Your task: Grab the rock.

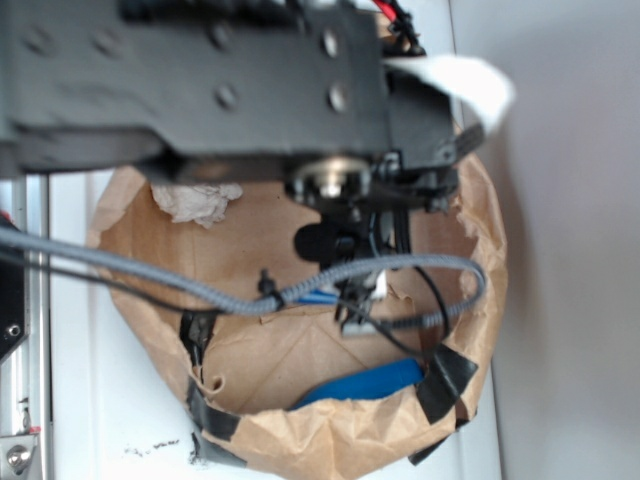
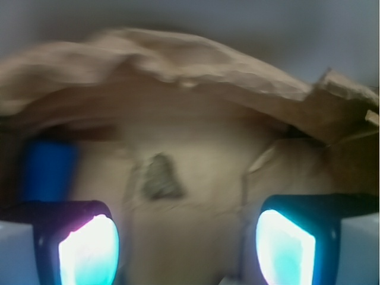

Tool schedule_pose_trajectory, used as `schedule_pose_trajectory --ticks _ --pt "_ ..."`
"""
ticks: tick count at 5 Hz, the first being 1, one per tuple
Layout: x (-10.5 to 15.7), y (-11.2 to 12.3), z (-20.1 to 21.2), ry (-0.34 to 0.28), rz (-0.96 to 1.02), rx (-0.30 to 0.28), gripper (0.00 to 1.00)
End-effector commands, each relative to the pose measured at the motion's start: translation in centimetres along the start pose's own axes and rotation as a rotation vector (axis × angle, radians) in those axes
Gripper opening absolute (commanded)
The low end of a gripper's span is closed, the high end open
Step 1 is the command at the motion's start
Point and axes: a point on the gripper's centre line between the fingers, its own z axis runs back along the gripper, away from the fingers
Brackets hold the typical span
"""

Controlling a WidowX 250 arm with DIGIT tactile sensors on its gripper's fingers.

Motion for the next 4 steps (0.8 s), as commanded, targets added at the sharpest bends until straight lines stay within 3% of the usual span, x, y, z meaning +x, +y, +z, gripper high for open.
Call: schedule_pose_trajectory --ticks 1,2,4 --pt "2.0 -1.8 -3.0 -0.022 -0.076 0.073 1.00" --pt "2.5 -2.9 -3.0 -0.029 -0.114 0.033 1.00" --pt "1.0 -5.2 -3.5 -0.005 -0.227 0.002 1.00"
